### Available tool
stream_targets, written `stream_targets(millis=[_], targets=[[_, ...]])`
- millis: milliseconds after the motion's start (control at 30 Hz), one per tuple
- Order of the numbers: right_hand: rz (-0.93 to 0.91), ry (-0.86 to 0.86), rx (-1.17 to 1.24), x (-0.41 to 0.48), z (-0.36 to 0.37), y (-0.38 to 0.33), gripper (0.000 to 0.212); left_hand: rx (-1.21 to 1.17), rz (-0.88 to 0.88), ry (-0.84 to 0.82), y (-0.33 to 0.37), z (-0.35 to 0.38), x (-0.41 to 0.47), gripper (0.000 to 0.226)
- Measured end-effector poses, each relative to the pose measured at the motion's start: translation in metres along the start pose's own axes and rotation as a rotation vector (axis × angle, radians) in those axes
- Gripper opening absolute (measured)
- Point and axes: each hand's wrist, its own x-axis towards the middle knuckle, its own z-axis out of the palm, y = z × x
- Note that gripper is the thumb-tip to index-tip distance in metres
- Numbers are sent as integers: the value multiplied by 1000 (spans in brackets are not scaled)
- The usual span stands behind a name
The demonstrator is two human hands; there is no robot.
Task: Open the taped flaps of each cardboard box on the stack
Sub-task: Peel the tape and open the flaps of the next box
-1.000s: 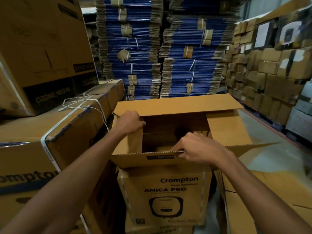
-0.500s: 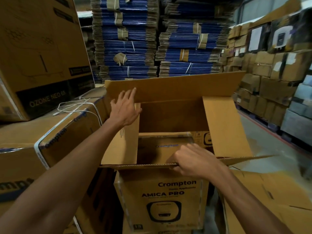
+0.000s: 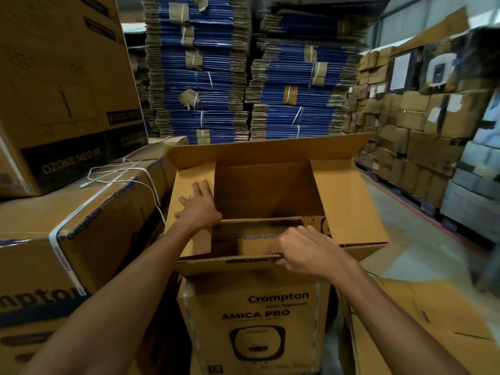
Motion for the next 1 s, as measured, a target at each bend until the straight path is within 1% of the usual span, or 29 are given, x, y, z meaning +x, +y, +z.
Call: stream_targets(millis=[133, 200, 267, 367, 467, 533, 633, 700, 800, 833, 900, 933, 967, 1000], targets=[[46, -8, -2, 9, 3, 10, 39, -240, 151, 222, -21, -19, 2, 85], [39, -15, 10, 12, 1, 12, 43, -312, 148, 318, -33, -31, -5, 80], [35, -33, 24, 13, 1, 13, 45, -297, 99, 345, -44, -40, -19, 76], [40, -68, 19, 14, 0, 14, 47, -266, -8, 310, -57, -46, -46, 70], [41, -87, 24, 14, 0, 15, 47, -289, -71, 254, -67, -46, -74, 64], [31, -80, 26, 16, 2, 17, 46, -276, -88, 193, -72, -39, -92, 59], [33, -85, 82, 20, 11, 21, 47, -190, -89, 117, -77, -23, -110, 52], [42, -90, 106, 21, 17, 22, 46, -188, -101, 128, -79, -18, -114, 52], [38, -102, 146, 16, 17, 22, 46, -246, -68, 204, -78, -21, -114, 50], [33, -134, 197, 12, 11, 22, 50, -268, -49, 209, -77, -22, -113, 48], [-17, -193, 384, 2, -8, 23, 66, -301, -30, 198, -77, -24, -111, 41], [-34, -178, 486, -2, -19, 24, 76, -313, -29, 195, -77, -24, -110, 38], [-9, -138, 567, -2, -27, 28, 85, -319, -30, 193, -77, -24, -110, 36], [56, -110, 592, -1, -34, 33, 87, -317, -31, 194, -77, -23, -111, 34]])
